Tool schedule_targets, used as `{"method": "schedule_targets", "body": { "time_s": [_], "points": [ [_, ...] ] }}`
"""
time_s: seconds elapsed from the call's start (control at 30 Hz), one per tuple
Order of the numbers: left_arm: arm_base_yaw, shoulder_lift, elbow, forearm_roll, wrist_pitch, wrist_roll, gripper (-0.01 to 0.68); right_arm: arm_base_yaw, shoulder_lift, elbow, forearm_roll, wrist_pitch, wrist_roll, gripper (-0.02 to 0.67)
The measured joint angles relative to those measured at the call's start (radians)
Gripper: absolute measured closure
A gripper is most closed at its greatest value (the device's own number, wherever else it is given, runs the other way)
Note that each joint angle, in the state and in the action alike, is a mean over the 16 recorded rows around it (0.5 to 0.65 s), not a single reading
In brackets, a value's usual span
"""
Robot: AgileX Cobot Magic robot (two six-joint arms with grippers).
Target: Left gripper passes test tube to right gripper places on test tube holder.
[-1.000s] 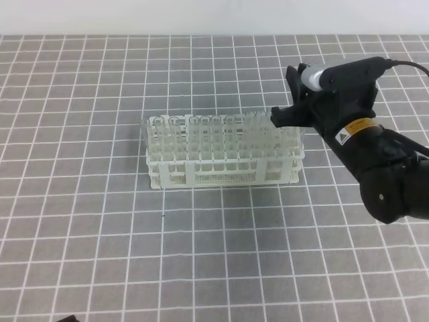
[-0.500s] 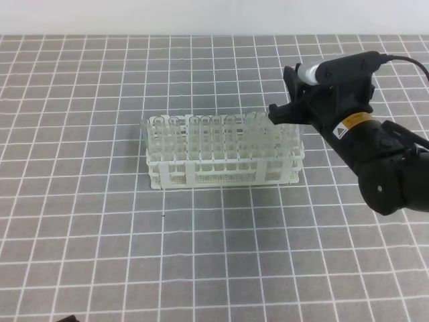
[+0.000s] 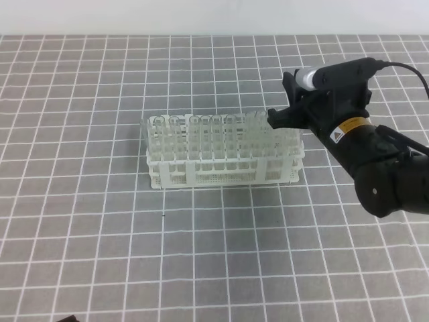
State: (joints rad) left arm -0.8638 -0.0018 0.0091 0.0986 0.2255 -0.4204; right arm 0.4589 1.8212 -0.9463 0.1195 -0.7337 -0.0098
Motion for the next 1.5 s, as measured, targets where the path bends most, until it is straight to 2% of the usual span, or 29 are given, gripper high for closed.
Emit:
{"method": "schedule_targets", "body": {
  "time_s": [0.53, 1.07, 1.3, 1.5],
  "points": [
    [0.001, 0.002, 0.002, 0.001, -0.003, 0.0, 0.673, 0.0, 0.002, -0.001, 0.001, 0.004, 0.003, 0.638],
    [0.0, -0.002, -0.001, 0.0, 0.003, 0.0, 0.673, 0.0, -0.056, 0.011, 0.017, 0.09, 0.005, 0.608],
    [0.0, -0.002, -0.001, 0.0, 0.0, 0.0, 0.673, 0.0, -0.204, 0.05, 0.021, 0.217, 0.002, 0.614],
    [0.0, -0.001, 0.001, 0.0, -0.003, 0.0, 0.673, 0.0, -0.436, 0.099, 0.023, 0.431, 0.002, 0.629]
  ]
}}
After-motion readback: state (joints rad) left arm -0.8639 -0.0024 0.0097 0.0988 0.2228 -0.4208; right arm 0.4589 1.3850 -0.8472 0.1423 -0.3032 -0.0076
